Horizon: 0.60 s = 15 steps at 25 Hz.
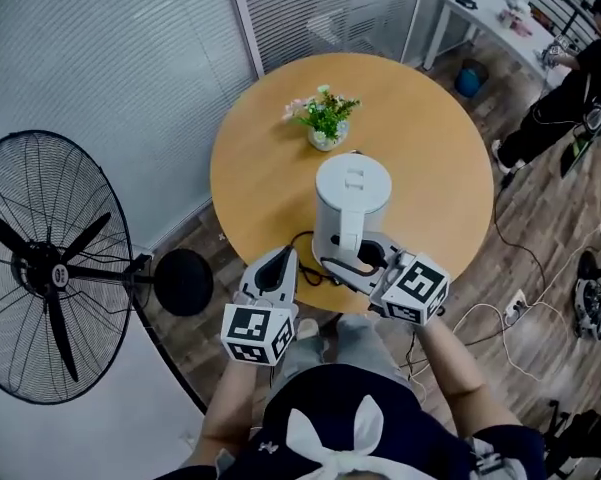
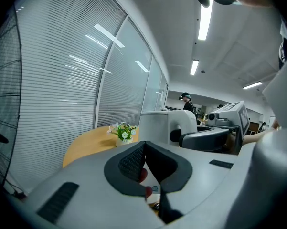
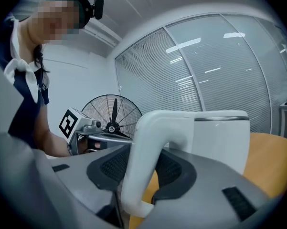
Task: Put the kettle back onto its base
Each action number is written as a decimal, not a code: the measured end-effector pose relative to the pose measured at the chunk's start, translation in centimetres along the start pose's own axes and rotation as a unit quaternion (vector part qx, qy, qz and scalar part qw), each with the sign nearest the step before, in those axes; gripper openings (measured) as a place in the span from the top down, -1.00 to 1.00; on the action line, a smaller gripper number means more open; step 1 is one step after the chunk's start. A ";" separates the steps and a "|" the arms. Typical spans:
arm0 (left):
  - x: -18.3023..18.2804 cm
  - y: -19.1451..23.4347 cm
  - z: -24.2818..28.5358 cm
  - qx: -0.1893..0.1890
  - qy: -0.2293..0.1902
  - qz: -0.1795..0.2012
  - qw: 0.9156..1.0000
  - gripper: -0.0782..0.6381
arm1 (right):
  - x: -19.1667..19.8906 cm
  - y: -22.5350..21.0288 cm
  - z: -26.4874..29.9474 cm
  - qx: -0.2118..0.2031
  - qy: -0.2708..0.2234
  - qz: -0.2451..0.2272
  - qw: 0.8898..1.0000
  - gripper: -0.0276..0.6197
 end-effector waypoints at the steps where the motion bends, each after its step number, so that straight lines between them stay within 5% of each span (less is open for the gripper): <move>1: 0.0 0.1 0.1 -0.004 0.000 -0.002 1.000 0.72 | 0.2 -0.3 0.1 -0.003 0.003 0.002 1.000 0.41; 15: 0.6 2.9 -0.7 -0.053 0.002 -0.026 0.998 0.72 | 4.1 -2.7 2.7 -0.018 0.039 0.034 0.999 0.41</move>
Point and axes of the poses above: the fingertips, and each gripper's own axes: z forward along the fingers, y to its left, x out of its underside, the point moved 2 cm from there along -z, backward along the fingers, and after that the axes turned 10 degrees about x, right-handed, at the moved point
